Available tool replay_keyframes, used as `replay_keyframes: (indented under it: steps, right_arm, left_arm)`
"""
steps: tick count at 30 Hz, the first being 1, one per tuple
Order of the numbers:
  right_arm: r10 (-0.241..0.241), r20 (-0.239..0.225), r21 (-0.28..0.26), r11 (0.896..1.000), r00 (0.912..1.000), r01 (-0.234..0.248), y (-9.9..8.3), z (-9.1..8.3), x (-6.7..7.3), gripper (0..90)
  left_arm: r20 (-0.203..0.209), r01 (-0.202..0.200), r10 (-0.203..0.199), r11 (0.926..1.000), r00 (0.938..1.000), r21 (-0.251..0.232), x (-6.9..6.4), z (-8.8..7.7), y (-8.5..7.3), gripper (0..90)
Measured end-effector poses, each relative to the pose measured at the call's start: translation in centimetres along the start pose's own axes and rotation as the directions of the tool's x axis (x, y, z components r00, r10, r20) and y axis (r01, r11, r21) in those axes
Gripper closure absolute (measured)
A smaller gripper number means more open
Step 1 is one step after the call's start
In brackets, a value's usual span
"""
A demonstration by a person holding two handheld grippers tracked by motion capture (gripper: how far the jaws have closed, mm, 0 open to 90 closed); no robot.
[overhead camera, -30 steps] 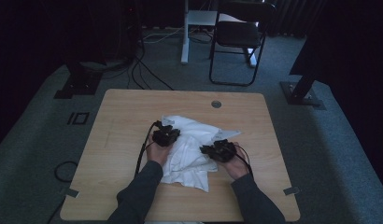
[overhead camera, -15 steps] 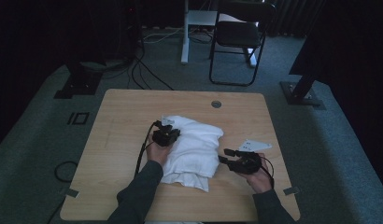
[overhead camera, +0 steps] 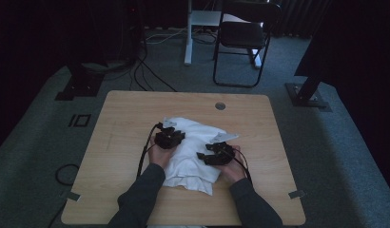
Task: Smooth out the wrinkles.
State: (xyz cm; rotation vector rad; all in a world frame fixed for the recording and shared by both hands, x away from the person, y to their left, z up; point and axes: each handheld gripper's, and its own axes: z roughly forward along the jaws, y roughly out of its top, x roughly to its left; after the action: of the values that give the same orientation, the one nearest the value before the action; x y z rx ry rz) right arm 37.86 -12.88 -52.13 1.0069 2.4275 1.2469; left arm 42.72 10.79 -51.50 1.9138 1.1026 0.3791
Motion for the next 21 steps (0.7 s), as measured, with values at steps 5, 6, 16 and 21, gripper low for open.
replay_keyframes:
  steps: [5, 6, 16, 21]
  right_arm:
    - [-0.010, 0.009, 0.039, 0.999, 0.9999, 0.010, -1.8, -0.3, -0.2, 41.0]
    - [-0.015, 0.012, 0.044, 0.999, 0.9998, 0.014, -2.2, -0.4, -0.3, 41.0]
    - [-0.023, 0.065, 0.112, 0.994, 0.9977, 0.015, -4.1, -0.1, -1.1, 40.7]
    - [-0.004, 0.070, 0.104, 0.995, 0.9975, -0.004, -4.3, -0.1, -1.6, 40.4]
  left_arm:
    - [0.001, -0.067, 0.067, 0.9962, 0.9977, -0.056, -1.8, -2.9, 0.0, 54.7]
    - [0.000, -0.082, 0.083, 0.9940, 0.9966, -0.071, -2.2, -3.6, -0.2, 53.6]
    - [0.095, -0.107, 0.110, 0.9934, 0.9893, -0.041, -5.1, -6.7, -7.3, 52.2]
    - [0.112, -0.140, 0.139, 0.9901, 0.9839, 0.000, -5.8, -6.6, -8.9, 50.6]
